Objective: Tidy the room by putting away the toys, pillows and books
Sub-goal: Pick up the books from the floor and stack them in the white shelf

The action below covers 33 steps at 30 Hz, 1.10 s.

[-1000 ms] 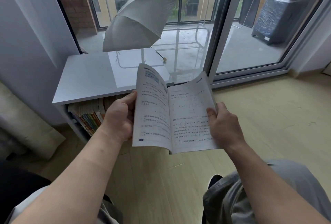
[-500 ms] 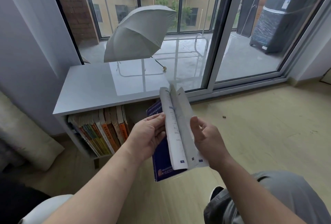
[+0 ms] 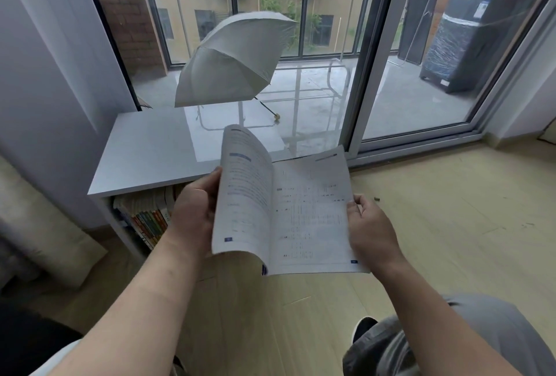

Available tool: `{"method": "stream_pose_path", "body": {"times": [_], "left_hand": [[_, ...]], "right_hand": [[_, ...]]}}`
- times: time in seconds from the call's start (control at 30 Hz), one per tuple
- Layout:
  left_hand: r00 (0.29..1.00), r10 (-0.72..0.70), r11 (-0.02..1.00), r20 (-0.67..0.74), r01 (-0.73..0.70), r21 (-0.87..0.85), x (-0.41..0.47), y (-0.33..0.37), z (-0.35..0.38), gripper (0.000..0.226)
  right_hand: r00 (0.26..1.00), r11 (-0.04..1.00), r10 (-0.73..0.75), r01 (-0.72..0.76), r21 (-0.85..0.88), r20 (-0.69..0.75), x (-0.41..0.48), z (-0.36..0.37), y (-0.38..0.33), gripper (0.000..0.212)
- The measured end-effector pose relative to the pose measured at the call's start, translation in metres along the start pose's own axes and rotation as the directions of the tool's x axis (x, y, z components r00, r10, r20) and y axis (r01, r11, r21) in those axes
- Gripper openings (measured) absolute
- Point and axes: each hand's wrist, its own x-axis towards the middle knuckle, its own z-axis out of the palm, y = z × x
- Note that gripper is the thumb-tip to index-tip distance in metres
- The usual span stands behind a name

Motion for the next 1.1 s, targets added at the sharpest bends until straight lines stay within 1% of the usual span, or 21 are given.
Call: {"method": "stream_pose_path", "body": {"times": [0.1, 0.23, 0.33, 0.37, 0.4, 0.43, 0.5, 0.57, 0.73, 0.77, 0.8, 0.87, 0.93, 0.97, 1.03, 1.1], "left_hand": [[0.999, 0.045, 0.999, -0.021, -0.045, -0.001, 0.001, 0.008, -0.006, 0.032], [0.999, 0.053, 0.999, -0.005, -0.053, -0.008, 0.002, 0.009, -0.009, 0.032], [0.999, 0.044, 0.999, 0.017, -0.043, -0.032, 0.003, 0.010, -0.009, 0.034], [0.999, 0.032, 0.998, 0.022, -0.030, -0.048, 0.003, 0.010, -0.009, 0.037], [0.999, 0.021, 0.998, 0.029, -0.019, -0.057, 0.004, 0.011, -0.010, 0.042], [0.999, 0.016, 0.998, 0.039, -0.014, -0.064, 0.005, 0.011, -0.010, 0.044], [0.997, 0.020, 0.998, 0.071, -0.016, -0.057, 0.003, 0.009, -0.009, 0.044], [0.994, 0.033, 0.999, 0.107, -0.028, -0.046, 0.004, 0.006, -0.010, 0.042], [0.993, 0.005, 1.000, 0.115, -0.004, -0.011, 0.007, -0.002, -0.009, 0.037], [0.993, 0.008, 1.000, 0.120, -0.006, -0.015, 0.007, -0.005, -0.006, 0.034], [0.993, 0.024, 1.000, 0.119, -0.023, -0.013, 0.006, -0.008, -0.003, 0.031], [0.992, 0.050, 0.999, 0.117, -0.050, -0.011, 0.005, -0.016, 0.006, 0.027], [0.994, 0.030, 1.000, 0.107, -0.030, 0.000, 0.005, -0.022, 0.012, 0.022], [0.994, 0.010, 1.000, 0.106, -0.011, 0.007, 0.006, -0.025, 0.014, 0.019], [0.993, -0.025, 0.999, 0.116, 0.022, 0.025, 0.006, -0.030, 0.016, 0.023], [0.992, -0.043, 0.999, 0.117, 0.039, 0.034, 0.006, -0.034, 0.018, 0.030]], "right_hand": [[1.000, 0.998, -0.025, 0.026, -0.061, 0.009, -0.001, -0.002, -0.002, 0.022], [0.996, 0.998, -0.041, 0.045, -0.049, 0.081, -0.003, -0.005, -0.010, 0.021], [0.978, 0.998, -0.064, 0.063, 0.012, 0.198, -0.006, -0.006, -0.014, 0.008], [0.970, 0.997, -0.067, 0.057, 0.049, 0.235, -0.007, -0.006, -0.014, 0.008], [0.964, 0.996, -0.076, 0.059, 0.072, 0.254, -0.008, -0.005, -0.014, 0.013], [0.964, 0.994, -0.088, 0.071, 0.077, 0.251, -0.009, -0.004, -0.013, 0.015], [0.974, 0.992, -0.125, 0.117, 0.053, 0.188, -0.010, 0.000, -0.010, 0.016], [0.978, 0.986, -0.166, 0.169, -0.011, 0.123, -0.009, 0.002, -0.008, 0.018], [0.966, 0.951, -0.248, 0.257, -0.170, 0.075, -0.008, 0.006, -0.004, 0.026], [0.965, 0.953, -0.255, 0.260, -0.155, 0.055, -0.009, 0.008, -0.004, 0.025], [0.968, 0.963, -0.250, 0.251, -0.102, 0.030, -0.010, 0.010, -0.005, 0.023], [0.980, 0.978, -0.200, 0.199, 0.064, 0.005, -0.015, 0.014, -0.010, 0.019], [0.991, 0.961, -0.128, 0.112, 0.252, 0.046, -0.020, 0.017, -0.016, 0.020], [0.991, 0.940, -0.105, 0.070, 0.334, 0.089, -0.023, 0.018, -0.020, 0.023], [0.977, 0.895, -0.101, 0.007, 0.445, 0.187, -0.030, 0.020, -0.027, 0.038], [0.960, 0.872, -0.105, -0.037, 0.488, 0.260, -0.035, 0.018, -0.035, 0.054]]}}
